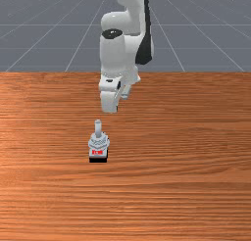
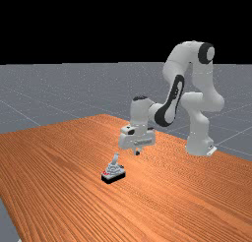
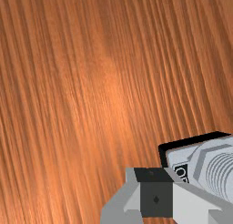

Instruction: Turn on the trigger

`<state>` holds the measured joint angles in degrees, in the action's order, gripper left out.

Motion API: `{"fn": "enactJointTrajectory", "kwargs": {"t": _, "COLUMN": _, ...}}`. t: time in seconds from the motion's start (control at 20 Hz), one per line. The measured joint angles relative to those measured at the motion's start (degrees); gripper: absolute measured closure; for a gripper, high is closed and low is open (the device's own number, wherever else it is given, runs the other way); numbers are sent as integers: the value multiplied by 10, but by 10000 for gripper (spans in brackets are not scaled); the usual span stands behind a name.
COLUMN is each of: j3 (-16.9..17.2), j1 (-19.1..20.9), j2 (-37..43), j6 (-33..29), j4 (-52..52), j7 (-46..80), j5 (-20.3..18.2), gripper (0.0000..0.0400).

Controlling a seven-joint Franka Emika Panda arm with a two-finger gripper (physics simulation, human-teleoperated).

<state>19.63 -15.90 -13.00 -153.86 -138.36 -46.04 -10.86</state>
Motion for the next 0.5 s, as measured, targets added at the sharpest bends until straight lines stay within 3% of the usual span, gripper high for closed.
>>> {"fn": "enactJointTrajectory", "kwargs": {"t": 0.25, "j3": -7, "j1": 18, "j2": -4, "j6": -1, "j4": 2, "j7": -54, "j5": -6, "gripper": 400}}
{"fn": "enactJointTrajectory", "kwargs": {"t": 0.5, "j3": 5, "j1": 21, "j2": -7, "j6": 1, "j4": 6, "j7": -28, "j5": -10, "gripper": 400}}
